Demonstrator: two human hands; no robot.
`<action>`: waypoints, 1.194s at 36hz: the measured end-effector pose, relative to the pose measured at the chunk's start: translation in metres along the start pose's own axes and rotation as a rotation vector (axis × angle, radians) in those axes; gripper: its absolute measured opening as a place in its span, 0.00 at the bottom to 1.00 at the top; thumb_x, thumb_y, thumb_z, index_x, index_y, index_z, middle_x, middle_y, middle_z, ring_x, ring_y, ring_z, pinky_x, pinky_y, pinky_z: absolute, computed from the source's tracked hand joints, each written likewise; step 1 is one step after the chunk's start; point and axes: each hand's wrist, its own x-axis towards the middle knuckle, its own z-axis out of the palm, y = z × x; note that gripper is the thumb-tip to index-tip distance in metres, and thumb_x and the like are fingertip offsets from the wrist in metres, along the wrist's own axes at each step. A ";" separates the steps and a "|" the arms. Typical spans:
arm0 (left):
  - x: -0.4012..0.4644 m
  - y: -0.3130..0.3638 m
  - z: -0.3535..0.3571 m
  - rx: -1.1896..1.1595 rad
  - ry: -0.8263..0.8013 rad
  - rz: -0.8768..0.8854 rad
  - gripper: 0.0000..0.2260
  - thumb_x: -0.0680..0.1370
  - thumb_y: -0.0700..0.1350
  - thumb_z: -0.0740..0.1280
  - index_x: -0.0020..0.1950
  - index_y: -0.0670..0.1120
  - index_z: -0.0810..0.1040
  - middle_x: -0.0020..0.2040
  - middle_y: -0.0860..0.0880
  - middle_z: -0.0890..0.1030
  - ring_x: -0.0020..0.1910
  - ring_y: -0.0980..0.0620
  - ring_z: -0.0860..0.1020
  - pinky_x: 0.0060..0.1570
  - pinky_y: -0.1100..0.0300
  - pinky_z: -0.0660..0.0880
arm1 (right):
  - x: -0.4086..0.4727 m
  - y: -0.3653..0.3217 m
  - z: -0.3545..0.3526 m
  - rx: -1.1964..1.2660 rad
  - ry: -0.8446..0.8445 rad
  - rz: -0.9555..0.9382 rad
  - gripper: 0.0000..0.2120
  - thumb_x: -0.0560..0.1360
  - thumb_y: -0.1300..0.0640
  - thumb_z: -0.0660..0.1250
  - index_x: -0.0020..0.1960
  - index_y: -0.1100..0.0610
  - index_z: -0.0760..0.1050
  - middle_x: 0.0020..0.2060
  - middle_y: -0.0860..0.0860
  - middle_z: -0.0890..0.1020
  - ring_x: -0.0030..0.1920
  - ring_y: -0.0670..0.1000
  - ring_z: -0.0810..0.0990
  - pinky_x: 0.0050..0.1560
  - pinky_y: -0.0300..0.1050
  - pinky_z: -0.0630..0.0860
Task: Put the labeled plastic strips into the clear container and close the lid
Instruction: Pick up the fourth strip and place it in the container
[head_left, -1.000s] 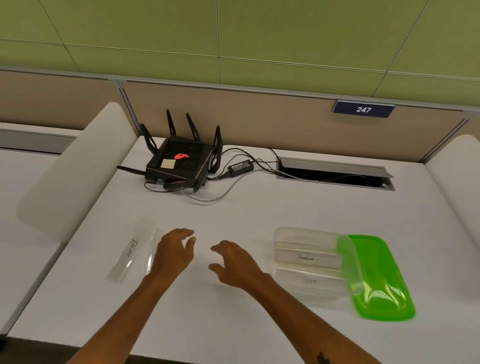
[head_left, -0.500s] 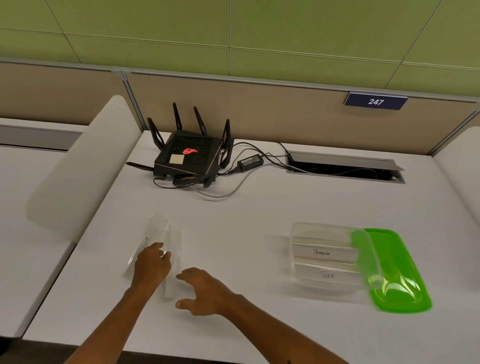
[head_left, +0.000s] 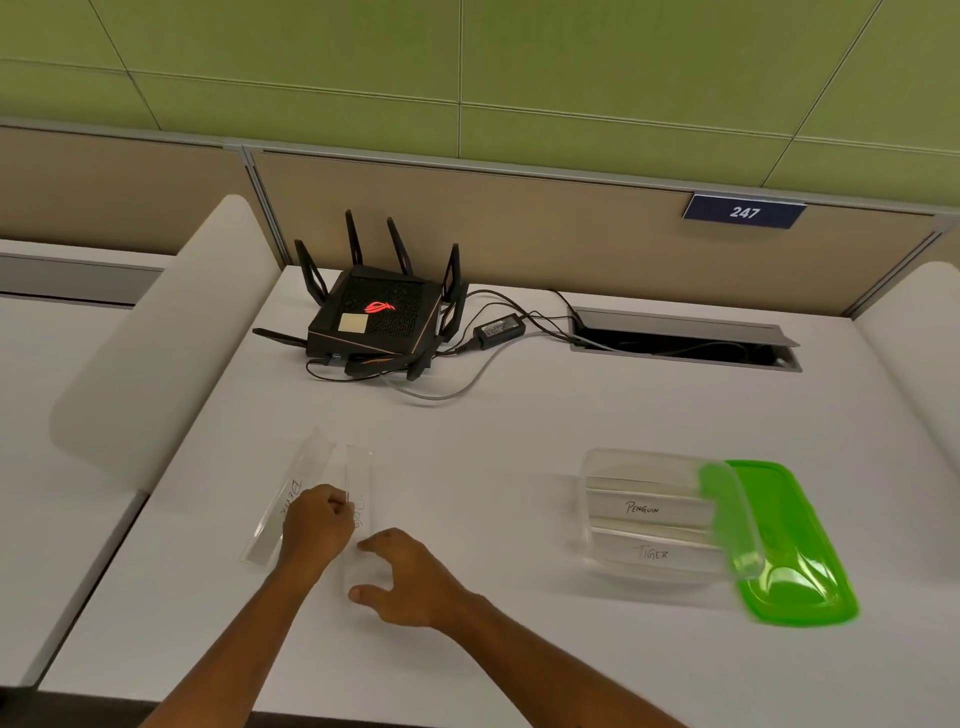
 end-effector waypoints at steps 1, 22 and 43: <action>0.000 0.003 -0.001 -0.023 -0.002 -0.005 0.06 0.78 0.39 0.70 0.52 0.39 0.83 0.46 0.43 0.86 0.46 0.41 0.84 0.52 0.46 0.81 | 0.000 0.000 -0.003 0.026 0.040 0.003 0.33 0.76 0.42 0.71 0.76 0.51 0.67 0.73 0.48 0.71 0.72 0.51 0.71 0.72 0.47 0.69; -0.045 0.129 0.031 -0.490 -0.136 0.016 0.04 0.80 0.42 0.68 0.55 0.49 0.78 0.57 0.46 0.83 0.50 0.44 0.85 0.47 0.50 0.85 | -0.030 0.024 -0.141 0.229 0.413 -0.002 0.37 0.70 0.37 0.76 0.73 0.45 0.67 0.70 0.46 0.76 0.58 0.46 0.74 0.46 0.30 0.73; -0.089 0.227 0.083 -0.621 -0.188 0.234 0.14 0.77 0.40 0.73 0.59 0.55 0.79 0.50 0.53 0.86 0.50 0.52 0.85 0.49 0.58 0.84 | -0.145 0.119 -0.279 -0.219 0.488 -0.036 0.32 0.66 0.42 0.77 0.68 0.47 0.75 0.57 0.45 0.79 0.55 0.48 0.78 0.49 0.41 0.79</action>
